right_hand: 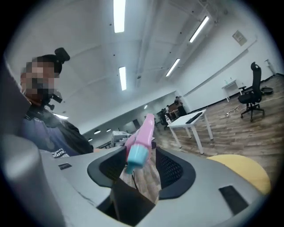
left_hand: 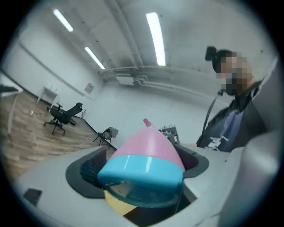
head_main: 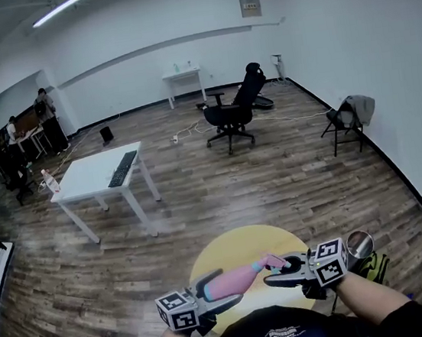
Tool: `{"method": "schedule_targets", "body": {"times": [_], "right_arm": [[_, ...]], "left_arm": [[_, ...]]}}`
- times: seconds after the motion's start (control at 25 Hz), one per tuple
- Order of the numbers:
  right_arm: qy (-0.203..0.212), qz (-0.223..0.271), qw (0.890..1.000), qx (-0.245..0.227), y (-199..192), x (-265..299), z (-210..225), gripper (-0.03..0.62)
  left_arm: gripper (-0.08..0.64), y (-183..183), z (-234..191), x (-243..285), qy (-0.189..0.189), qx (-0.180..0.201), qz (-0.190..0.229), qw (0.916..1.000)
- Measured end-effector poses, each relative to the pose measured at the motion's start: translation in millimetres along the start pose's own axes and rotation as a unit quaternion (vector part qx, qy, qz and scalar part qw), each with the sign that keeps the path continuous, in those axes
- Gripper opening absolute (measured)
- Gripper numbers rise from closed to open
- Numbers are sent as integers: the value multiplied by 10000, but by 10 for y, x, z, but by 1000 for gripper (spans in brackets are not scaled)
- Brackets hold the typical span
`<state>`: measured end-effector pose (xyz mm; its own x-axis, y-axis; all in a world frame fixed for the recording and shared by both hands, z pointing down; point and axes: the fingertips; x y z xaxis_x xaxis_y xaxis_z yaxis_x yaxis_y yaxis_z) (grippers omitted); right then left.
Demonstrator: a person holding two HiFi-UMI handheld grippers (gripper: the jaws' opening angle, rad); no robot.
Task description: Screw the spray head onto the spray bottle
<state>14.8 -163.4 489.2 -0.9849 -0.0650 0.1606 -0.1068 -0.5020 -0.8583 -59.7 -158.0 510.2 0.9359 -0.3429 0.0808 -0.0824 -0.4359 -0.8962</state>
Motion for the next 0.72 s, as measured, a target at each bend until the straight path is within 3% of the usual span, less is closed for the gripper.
{"method": "schedule_targets", "body": {"times": [0.08,0.16,0.56,0.72], "right_arm": [[-43,284,9993,224,21,-135,39,258],[-78,524,9975,478,-8,-249,84,262],[112,-7,9995,299,-206,-67,25,267],[26,121,9993,340,-181,-153,64,265]], "left_arm": [[499,-53,-40,-105,-22,-417,357,9985],[499,-156,-13,-176,3,-465,405,9981],[497,-479,126,63,98,526,-435,9976],[497,-415,125,44,-163,271,-138,9994]]}}
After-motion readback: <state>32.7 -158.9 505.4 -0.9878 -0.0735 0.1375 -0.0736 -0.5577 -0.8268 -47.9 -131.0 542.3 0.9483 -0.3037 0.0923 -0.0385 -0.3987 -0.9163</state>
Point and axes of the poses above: the fingertips, and each gripper's own axes: x forward along the fingers, z to its right, y out of its top, and after that the axes turned 4 degrees about -z, right-handed
